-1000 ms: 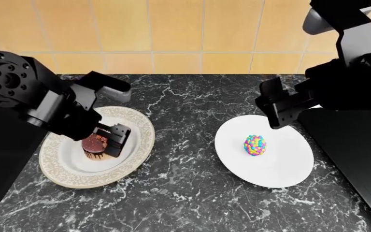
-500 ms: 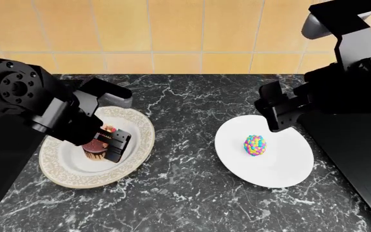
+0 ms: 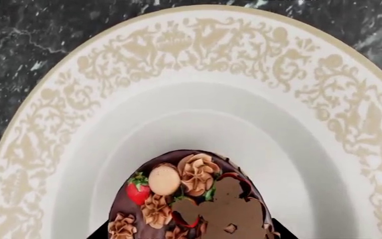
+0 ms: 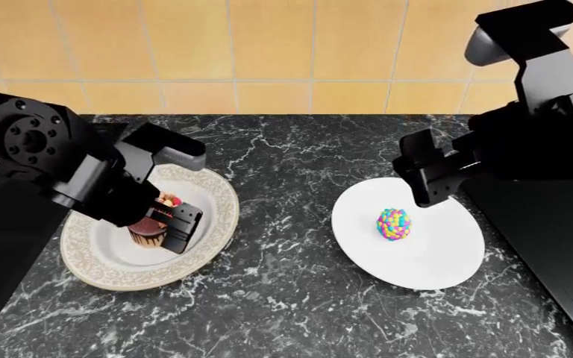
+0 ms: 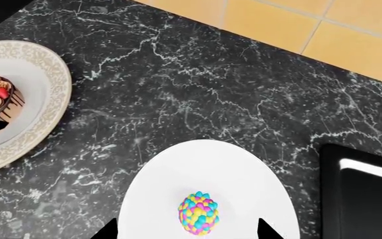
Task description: Move the dessert items from the plate to the tray.
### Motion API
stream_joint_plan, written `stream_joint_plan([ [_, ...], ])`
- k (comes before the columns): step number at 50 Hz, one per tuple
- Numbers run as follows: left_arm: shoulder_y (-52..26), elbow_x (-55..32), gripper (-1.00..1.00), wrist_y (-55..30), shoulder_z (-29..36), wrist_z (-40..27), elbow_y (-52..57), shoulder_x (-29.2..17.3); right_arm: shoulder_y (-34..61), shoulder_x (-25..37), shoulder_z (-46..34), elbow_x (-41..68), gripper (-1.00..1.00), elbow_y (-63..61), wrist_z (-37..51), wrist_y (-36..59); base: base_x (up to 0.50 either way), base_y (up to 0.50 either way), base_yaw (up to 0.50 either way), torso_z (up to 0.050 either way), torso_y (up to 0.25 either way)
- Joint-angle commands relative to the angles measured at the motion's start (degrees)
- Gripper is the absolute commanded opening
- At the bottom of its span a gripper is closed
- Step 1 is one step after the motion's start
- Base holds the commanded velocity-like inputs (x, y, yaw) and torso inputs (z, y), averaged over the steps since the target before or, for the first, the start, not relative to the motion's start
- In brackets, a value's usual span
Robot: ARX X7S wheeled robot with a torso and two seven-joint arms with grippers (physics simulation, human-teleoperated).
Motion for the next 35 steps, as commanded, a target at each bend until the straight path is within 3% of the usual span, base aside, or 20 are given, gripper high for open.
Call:
stream_joint_plan([
  [1,-0.3,0.3,-1.00,-0.1,0.6,-1.4,0.6,-0.2,0.6,0.3,-0.4,0.1,1.00,-0.2,0.0,-0.1,0.00,0.00,0.00,0.000,0.000],
  [22,-12.8,-8.2,-1.00,-4.1,-4.9,-8.3,7.5,-4.0,1.9,0.8,-0.6,0.3,1.00,-0.9,-0.2,-0.3,0.00,0.00,0.00,0.000,0.000],
  [35,-14.2,-16.5,-1.00,3.5,-11.2,-18.3,19.6,-11.0,-0.8,-0.3,-0.7,-3.2,1.00,-0.2,-3.3,0.2,0.00,0.00,0.00,0.000,0.000],
])
